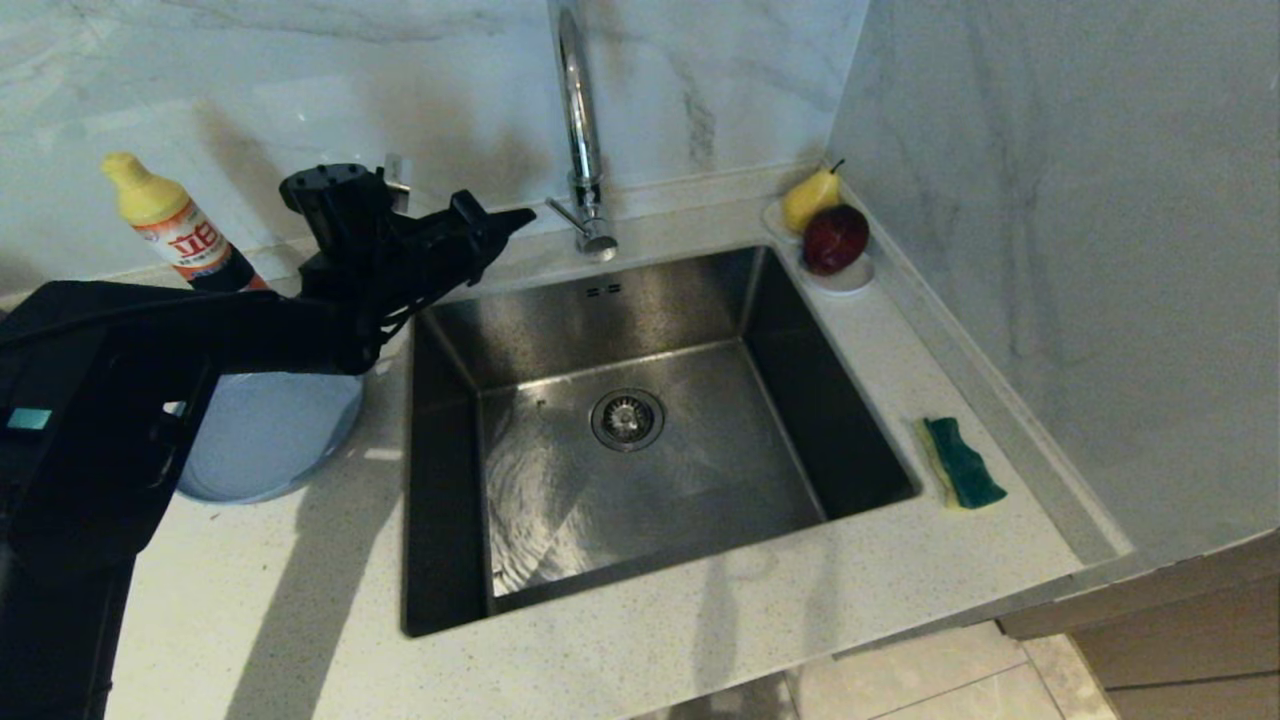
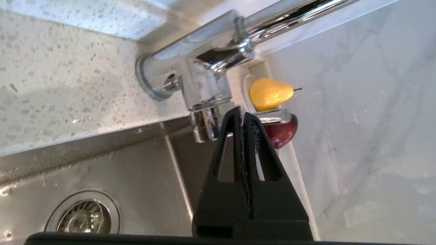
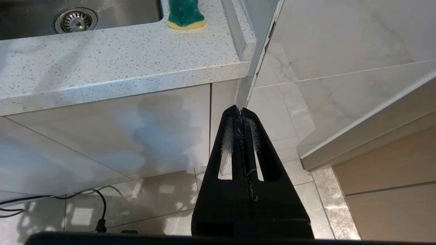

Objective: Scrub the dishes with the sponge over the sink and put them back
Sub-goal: Turn off the faucet

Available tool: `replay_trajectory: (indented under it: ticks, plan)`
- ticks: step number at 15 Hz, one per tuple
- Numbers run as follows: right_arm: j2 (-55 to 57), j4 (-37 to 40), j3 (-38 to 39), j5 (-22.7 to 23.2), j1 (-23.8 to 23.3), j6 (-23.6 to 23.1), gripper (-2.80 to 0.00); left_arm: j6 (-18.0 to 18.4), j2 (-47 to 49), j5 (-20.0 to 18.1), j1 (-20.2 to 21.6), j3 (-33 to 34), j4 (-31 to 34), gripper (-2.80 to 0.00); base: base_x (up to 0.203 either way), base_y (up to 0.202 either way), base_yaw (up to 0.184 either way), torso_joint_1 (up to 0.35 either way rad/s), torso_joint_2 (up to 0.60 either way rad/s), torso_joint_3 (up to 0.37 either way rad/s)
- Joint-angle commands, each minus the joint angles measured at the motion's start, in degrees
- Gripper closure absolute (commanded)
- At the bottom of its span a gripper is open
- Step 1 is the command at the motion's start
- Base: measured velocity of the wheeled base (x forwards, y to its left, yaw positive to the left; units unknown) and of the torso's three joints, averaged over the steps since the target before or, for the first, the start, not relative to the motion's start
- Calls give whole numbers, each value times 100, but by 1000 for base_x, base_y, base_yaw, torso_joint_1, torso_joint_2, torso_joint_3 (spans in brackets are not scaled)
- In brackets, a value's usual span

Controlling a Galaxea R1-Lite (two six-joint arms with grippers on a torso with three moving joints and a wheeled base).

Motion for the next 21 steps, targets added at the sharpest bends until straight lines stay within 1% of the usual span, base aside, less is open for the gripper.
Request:
replay_trajectory:
  ticks: [1, 3, 5, 6, 8, 11, 13, 18, 21]
  plan:
    - [-1, 2, -1, 1, 2, -2, 0, -49, -296, -29, -1, 166, -39, 0, 0, 0, 0, 0, 0, 0]
    - [-1, 2, 4, 1, 2, -2, 0, -56, -612, -48, -7, 584, -102, 0, 0, 0, 0, 0, 0, 0]
    - [-1, 2, -5, 1, 2, -2, 0, -72, -806, -74, -85, 1120, -462, 0, 0, 0, 0, 0, 0, 0]
    - [-1, 2, -5, 1, 2, -2, 0, -77, -853, -78, -166, 1300, -634, 0, 0, 0, 0, 0, 0, 0]
    - [-1, 2, -5, 1, 2, -2, 0, -72, -939, -88, -327, 1491, -734, 0, 0, 0, 0, 0, 0, 0]
    - [-1, 2, 4, 1, 2, -2, 0, -70, -953, -98, -565, 1515, -722, 0, 0, 0, 0, 0, 0, 0]
    - [-1, 2, -5, 1, 2, -2, 0, -70, -877, -97, -623, 1454, -721, 0, 0, 0, 0, 0, 0, 0]
    - [-1, 2, -5, 1, 2, -2, 0, -66, -387, -41, -636, 1223, -740, 0, 0, 0, 0, 0, 0, 0]
    - [-1, 2, 2, 1, 2, -2, 0, -64, -159, -19, -616, 939, -739, 0, 0, 0, 0, 0, 0, 0]
